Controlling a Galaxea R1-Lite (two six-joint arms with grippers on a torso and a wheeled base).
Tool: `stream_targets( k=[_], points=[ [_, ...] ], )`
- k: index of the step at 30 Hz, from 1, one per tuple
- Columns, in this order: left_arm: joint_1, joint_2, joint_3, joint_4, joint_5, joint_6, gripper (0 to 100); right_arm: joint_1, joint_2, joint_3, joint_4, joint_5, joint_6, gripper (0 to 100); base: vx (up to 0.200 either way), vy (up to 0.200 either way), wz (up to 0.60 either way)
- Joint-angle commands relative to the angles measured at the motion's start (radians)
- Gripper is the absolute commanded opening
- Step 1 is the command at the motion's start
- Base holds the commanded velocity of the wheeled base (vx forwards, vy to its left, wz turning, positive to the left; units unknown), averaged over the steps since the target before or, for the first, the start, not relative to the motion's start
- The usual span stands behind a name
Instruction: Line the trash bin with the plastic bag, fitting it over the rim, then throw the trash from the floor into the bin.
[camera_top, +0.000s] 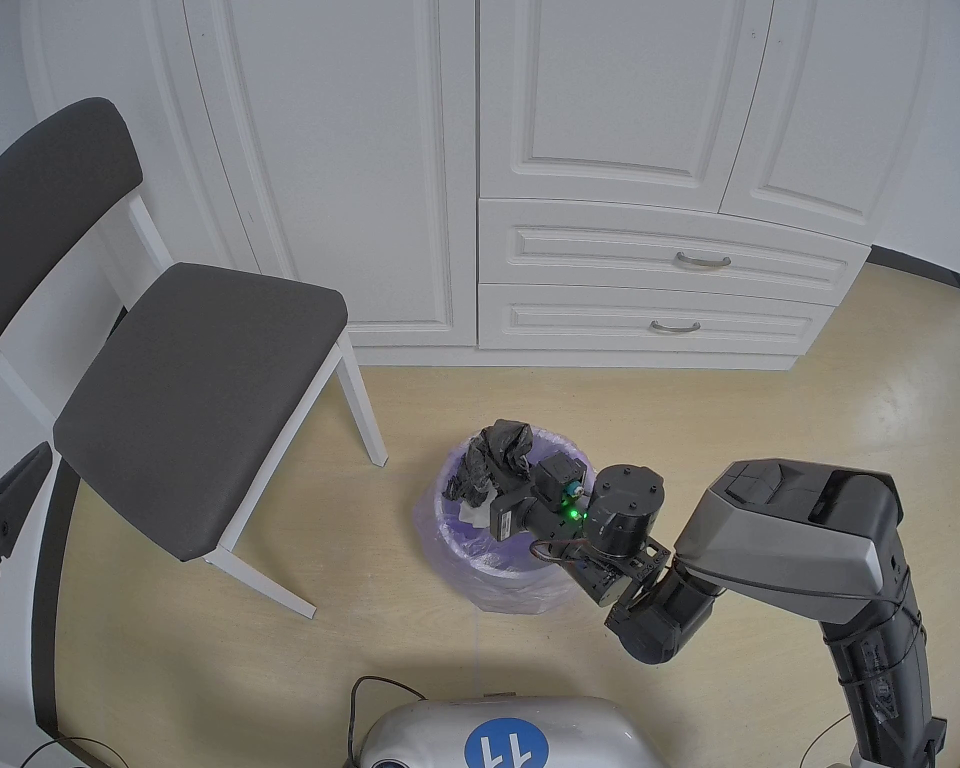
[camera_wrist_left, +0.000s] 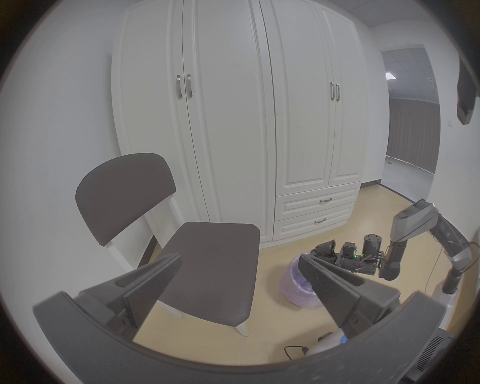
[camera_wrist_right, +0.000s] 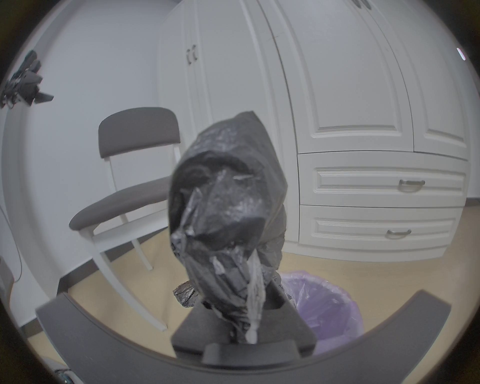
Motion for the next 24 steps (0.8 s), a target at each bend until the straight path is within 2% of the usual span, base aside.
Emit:
stream_targets(
  k=[1,5,6,7,8,10,15,24],
  points=[
    [0.002,0.005,0.004,-0.001,0.000,0.000,100,-0.047,0.078,-0.103,0.031,0.007,0.048,0,0.000,0.000,0.00],
    [0.002,0.005,0.007,0.000,0.000,0.000,100,-0.084,0.079,-0.119,0.083,0.027,0.103,0,0.000,0.000,0.00],
    [0.002,0.005,0.007,0.000,-0.002,0.000,100,-0.098,0.081,-0.119,0.088,0.068,0.140,0,0.000,0.000,0.00],
    [0.004,0.005,0.007,-0.001,0.000,0.000,100,-0.099,0.081,-0.117,0.088,0.073,0.146,0,0.000,0.000,0.00],
    [0.004,0.005,0.005,-0.001,0.000,0.000,100,-0.119,0.090,-0.119,0.088,0.157,0.221,0,0.000,0.000,0.00],
    [0.007,0.004,0.004,-0.001,0.000,0.000,100,-0.144,0.107,-0.128,0.078,0.232,0.307,0,0.000,0.000,0.00],
    [0.007,0.002,0.007,-0.007,-0.002,0.002,100,-0.179,0.138,-0.171,0.080,0.309,0.483,0,0.000,0.000,0.00],
    [0.007,0.004,0.007,-0.007,-0.004,0.002,100,-0.259,0.220,-0.244,0.089,0.358,0.503,0,0.000,0.000,0.00]
  ],
)
